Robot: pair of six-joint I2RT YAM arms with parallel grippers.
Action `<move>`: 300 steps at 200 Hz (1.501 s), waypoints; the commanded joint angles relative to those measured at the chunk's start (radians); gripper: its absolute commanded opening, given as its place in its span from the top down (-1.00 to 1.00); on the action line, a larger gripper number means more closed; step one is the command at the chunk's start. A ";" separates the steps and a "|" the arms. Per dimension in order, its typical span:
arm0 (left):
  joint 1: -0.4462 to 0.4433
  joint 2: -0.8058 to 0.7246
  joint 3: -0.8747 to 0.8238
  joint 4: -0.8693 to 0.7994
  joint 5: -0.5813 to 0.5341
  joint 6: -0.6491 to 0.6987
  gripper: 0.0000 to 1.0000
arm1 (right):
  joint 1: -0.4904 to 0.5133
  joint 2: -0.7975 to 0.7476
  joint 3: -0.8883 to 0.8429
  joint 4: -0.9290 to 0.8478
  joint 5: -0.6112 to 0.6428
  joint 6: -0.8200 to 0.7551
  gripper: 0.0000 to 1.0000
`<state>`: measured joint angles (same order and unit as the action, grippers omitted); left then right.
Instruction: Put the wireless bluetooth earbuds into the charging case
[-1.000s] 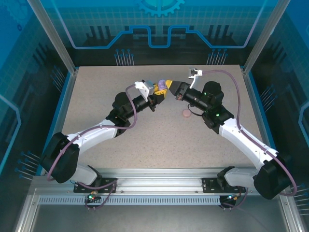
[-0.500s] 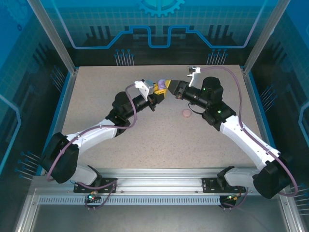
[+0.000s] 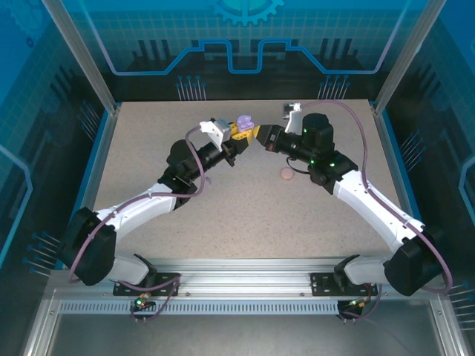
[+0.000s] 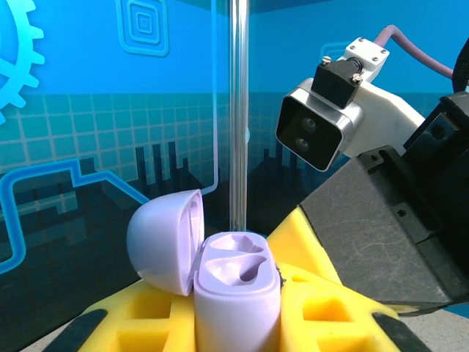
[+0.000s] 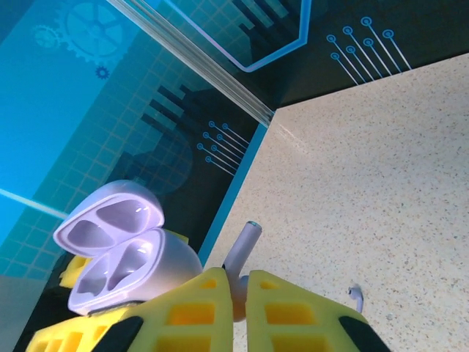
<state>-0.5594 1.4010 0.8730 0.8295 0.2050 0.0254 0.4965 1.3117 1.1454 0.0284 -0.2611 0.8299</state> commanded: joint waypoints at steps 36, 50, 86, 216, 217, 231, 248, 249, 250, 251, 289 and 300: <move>0.003 -0.056 -0.017 -0.013 -0.093 0.019 1.00 | -0.038 -0.033 -0.065 -0.040 0.021 -0.013 0.93; 0.004 -0.068 -0.032 -0.019 -0.108 0.028 1.00 | -0.051 -0.039 -0.084 -0.096 0.029 -0.031 0.96; 0.008 -0.102 -0.081 -0.045 -0.140 0.025 1.00 | -0.048 0.046 -0.100 -0.318 0.089 -0.070 0.98; 0.008 -0.198 -0.157 -0.115 -0.198 -0.058 1.00 | 0.165 0.440 -0.174 -0.346 0.199 0.704 0.72; 0.008 -0.200 -0.158 -0.116 -0.198 -0.058 1.00 | 0.164 0.443 -0.173 -0.346 0.200 0.706 0.72; 0.008 -0.207 -0.167 -0.114 -0.199 -0.059 1.00 | 0.164 0.460 -0.165 -0.339 0.192 0.717 0.67; 0.008 -0.211 -0.174 -0.113 -0.203 -0.059 1.00 | 0.162 0.477 -0.141 -0.361 0.192 0.711 0.45; 0.009 -0.211 -0.175 -0.113 -0.204 -0.059 1.00 | 0.162 0.478 -0.139 -0.361 0.192 0.709 0.43; 0.009 -0.212 -0.175 -0.113 -0.204 -0.059 1.00 | 0.162 0.478 -0.138 -0.363 0.191 0.707 0.42; 0.008 -0.212 -0.175 -0.113 -0.204 -0.059 1.00 | 0.162 0.478 -0.136 -0.363 0.192 0.706 0.40; 0.009 -0.222 -0.175 -0.117 -0.204 -0.052 1.00 | 0.155 0.453 -0.074 -0.397 0.181 0.582 0.08; 0.010 -0.225 -0.175 -0.118 -0.204 -0.048 1.00 | 0.155 0.437 -0.048 -0.415 0.178 0.513 0.02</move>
<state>-0.5583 1.2072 0.7078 0.6994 0.0181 -0.0242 0.6537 1.7733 1.0359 -0.3119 -0.0856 1.4631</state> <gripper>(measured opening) 0.220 0.468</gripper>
